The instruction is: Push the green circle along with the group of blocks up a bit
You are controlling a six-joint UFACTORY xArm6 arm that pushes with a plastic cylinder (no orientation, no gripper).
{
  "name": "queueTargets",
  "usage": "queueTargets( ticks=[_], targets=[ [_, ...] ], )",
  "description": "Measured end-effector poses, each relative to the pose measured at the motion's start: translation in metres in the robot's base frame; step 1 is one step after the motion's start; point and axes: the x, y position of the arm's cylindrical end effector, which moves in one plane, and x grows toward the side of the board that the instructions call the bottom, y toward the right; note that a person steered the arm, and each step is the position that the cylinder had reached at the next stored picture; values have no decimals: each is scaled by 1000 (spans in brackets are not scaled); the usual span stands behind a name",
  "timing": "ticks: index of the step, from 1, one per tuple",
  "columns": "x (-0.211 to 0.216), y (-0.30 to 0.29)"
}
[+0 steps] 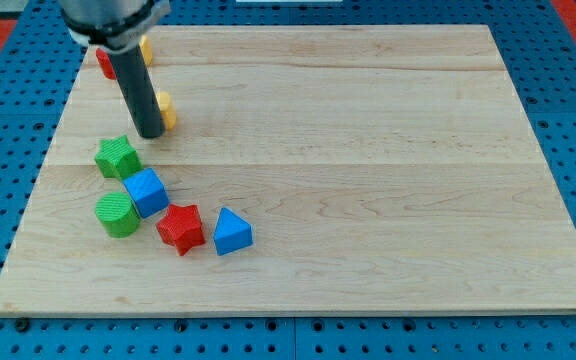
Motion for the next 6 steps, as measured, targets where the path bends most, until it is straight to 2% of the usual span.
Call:
queueTargets(
  ticks=[1, 3, 4, 5, 6],
  targets=[
    [-31, -15],
    [17, 32],
    [-21, 35],
    [-44, -32],
    [-26, -3]
  ],
)
